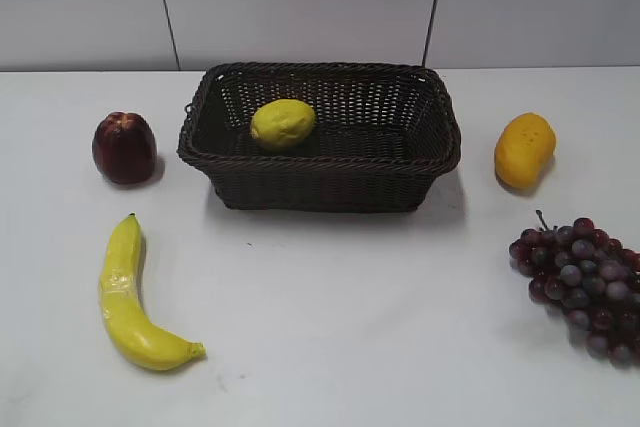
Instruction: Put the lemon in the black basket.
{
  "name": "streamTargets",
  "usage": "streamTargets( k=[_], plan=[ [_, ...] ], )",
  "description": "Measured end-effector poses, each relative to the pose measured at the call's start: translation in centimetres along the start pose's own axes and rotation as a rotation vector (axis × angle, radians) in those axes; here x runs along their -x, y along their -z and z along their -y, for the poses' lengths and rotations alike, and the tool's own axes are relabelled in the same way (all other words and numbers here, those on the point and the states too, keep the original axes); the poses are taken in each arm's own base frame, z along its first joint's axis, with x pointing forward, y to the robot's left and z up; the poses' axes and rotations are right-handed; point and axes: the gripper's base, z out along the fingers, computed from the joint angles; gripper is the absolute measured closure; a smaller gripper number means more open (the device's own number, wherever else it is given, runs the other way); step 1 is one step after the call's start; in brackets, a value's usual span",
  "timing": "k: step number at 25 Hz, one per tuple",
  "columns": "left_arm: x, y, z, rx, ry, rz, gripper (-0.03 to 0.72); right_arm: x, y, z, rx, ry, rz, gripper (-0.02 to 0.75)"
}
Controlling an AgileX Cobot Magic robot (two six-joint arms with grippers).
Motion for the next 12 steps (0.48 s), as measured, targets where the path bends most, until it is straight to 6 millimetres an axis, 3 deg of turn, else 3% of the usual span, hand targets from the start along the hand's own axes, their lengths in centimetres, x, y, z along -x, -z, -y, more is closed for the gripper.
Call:
streamTargets(
  k=[12],
  plan=[
    [0.00,0.00,0.00,0.000,0.000,0.000,0.099,0.00,0.00,-0.01,0.001,0.000,0.000,0.146]
  ],
)
